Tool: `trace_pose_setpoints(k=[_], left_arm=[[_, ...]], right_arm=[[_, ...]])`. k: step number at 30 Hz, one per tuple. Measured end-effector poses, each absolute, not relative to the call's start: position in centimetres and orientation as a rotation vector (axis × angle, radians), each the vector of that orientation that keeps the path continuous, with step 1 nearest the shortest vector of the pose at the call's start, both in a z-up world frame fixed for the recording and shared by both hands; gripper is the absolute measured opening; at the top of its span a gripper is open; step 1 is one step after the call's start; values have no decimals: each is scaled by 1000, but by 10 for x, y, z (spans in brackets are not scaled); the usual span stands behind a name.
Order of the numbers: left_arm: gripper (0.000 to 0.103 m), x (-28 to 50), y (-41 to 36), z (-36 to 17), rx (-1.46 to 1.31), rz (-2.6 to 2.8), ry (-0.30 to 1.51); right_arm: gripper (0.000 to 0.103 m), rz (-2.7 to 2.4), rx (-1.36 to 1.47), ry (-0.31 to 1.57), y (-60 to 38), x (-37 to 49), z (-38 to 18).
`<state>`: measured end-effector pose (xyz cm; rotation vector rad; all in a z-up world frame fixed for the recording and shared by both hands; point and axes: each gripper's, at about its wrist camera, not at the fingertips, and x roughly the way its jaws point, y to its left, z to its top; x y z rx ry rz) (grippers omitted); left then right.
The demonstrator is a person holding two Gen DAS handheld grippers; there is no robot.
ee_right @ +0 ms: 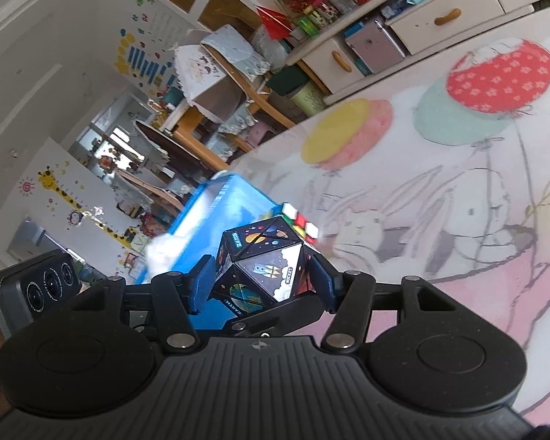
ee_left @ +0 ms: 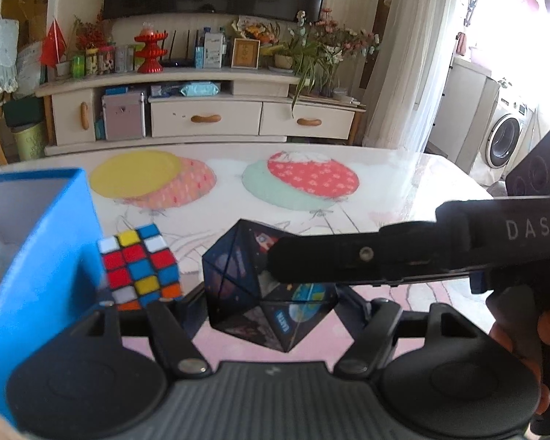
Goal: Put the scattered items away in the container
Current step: 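Close the right tool on the black hexagonal puzzle, then carry the puzzle over the blue shoebox and open the right tool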
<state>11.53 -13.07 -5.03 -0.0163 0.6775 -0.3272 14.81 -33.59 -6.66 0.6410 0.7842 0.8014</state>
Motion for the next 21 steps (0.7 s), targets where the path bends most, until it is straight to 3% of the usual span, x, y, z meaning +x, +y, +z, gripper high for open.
trace_pose_setpoints(k=[11,21], left_arm=[[72,84,-66,4,-7,-234,627],[72,96,-10,10,-25,-121,672]], right_arm=[[71,928,608,751,-269,134,-11],[71,954,563,790,-189,147,9]])
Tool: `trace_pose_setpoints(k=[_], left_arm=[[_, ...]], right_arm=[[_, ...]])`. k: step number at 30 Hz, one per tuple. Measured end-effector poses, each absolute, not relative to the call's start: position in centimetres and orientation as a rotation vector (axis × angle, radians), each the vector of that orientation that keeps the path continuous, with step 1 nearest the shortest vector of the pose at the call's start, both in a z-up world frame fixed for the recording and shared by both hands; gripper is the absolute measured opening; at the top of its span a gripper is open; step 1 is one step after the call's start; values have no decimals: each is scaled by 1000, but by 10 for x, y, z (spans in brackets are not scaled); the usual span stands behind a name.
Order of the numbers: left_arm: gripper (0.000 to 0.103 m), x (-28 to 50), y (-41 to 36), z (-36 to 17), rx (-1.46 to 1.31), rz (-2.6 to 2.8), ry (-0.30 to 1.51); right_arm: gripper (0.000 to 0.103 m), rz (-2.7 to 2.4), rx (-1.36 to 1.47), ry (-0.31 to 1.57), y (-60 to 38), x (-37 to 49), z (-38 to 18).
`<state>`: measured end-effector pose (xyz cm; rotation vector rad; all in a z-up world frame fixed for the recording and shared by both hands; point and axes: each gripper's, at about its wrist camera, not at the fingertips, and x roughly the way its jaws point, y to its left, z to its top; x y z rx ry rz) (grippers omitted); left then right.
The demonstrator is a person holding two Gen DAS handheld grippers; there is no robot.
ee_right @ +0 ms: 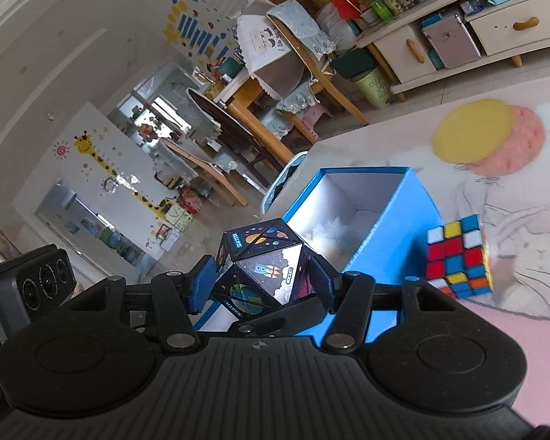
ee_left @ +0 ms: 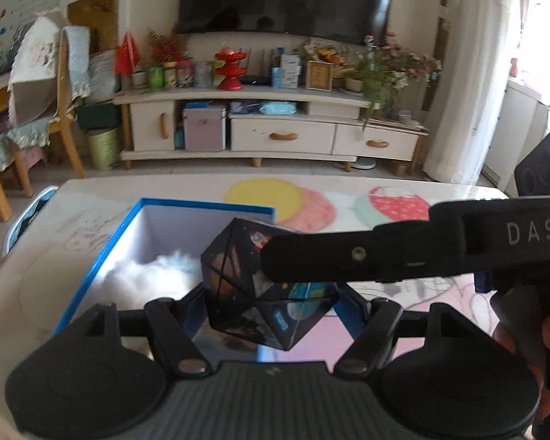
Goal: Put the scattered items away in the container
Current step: 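Carry the puzzle over the blue shoebox and open the right tool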
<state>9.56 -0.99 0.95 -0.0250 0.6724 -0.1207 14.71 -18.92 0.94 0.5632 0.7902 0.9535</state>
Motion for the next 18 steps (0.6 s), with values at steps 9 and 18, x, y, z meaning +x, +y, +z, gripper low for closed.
trace_pose_setpoints(k=[9,18], left_arm=[[72,103,10,-12,-36,-82,714],[77,99,17,-17,-37,-74,726]], right_arm=[[70,915,506,847,-152,151,-3],[68,889,476,861,-145,145,-8]])
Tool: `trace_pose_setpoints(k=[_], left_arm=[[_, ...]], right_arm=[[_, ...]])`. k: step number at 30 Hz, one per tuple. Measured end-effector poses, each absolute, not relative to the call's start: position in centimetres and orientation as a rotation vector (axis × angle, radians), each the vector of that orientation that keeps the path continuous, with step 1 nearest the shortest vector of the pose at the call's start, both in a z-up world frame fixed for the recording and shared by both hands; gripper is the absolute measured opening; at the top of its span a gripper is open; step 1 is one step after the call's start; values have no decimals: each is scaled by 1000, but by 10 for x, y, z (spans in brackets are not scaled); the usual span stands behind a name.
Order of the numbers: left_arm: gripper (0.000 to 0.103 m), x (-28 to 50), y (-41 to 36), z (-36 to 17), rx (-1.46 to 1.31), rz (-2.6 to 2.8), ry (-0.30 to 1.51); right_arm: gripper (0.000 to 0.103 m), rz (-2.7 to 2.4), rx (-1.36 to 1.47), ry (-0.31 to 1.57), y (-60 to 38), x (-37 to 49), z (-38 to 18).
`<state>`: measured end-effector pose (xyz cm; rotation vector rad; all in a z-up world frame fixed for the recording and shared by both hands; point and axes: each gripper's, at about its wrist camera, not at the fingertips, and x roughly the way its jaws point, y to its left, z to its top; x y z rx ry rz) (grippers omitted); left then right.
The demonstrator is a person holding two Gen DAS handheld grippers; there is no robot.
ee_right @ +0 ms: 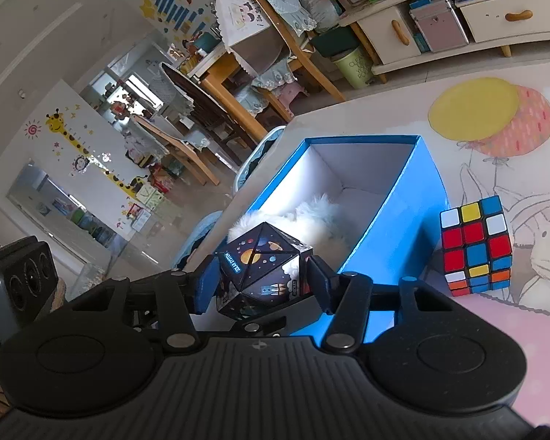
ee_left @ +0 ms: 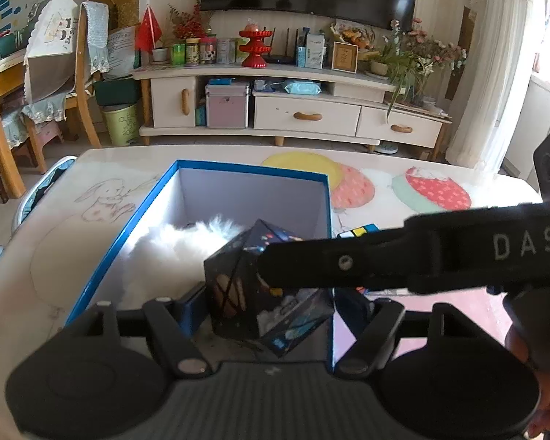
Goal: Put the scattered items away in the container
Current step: 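Carry the puzzle over the blue shoebox and open the right tool, then move the open right tool to the Rubik's cube beside the shoebox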
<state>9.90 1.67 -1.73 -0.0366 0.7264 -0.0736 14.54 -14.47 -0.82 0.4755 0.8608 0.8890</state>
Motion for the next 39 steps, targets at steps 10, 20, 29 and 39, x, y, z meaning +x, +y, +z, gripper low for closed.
trace_pose_setpoints(k=[10,20,29,39], left_arm=[[82,92,22,-20,-37,-67,719],[82,77,26,-17,-41,-55,662],[85,51,19,-10,-49,-70,592],[89,34,-28,-14,-11,-144,580]], right_arm=[[67,868,496,851,-154,141,-10],[68,846,567,822,-185,131,-18],[68,766,641,752,-253,105,-45],[73,664,756,677,-315,92,-83]])
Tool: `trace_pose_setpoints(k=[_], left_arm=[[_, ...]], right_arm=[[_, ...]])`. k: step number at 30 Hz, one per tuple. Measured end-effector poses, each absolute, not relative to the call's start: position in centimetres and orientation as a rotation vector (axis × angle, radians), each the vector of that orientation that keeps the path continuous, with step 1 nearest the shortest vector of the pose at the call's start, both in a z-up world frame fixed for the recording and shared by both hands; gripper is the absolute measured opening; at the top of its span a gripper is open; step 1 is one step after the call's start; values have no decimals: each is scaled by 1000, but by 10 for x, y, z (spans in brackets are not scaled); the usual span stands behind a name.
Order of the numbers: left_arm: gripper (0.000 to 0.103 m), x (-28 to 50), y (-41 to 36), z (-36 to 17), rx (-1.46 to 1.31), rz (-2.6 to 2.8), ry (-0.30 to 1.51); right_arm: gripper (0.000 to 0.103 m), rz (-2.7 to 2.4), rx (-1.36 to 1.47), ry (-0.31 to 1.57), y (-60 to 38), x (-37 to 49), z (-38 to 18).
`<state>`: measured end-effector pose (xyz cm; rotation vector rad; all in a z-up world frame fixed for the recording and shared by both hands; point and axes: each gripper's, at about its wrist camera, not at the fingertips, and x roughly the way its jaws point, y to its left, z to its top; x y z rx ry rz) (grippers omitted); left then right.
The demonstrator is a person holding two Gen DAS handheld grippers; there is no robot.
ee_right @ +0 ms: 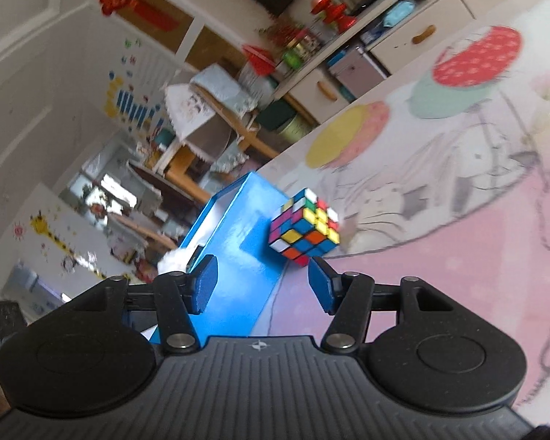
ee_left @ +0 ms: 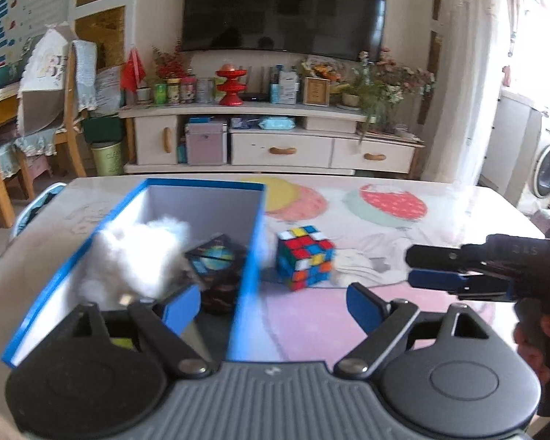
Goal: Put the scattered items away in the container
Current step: 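Move the open right tool to the Rubik's cube beside the shoebox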
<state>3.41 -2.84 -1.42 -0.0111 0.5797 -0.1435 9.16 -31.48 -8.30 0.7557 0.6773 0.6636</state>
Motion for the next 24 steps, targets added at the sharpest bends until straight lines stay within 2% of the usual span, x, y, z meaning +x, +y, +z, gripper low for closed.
trace_pose_setpoints(k=[5,7,10,24], left_arm=[[91,33,-59,-26,9,-200,598],[91,36,-69,-33,15,-217,608],[93,42,-79,-43,18,-227,623],[97,76,-96,-66,67,-200,642]], right_arm=[[85,638,788,665,-331,96,-97],[96,625,784,661,-336,97,-101],[103,618,785,658,-342,101,-105],[103,622,753,673,-348,114,-113]])
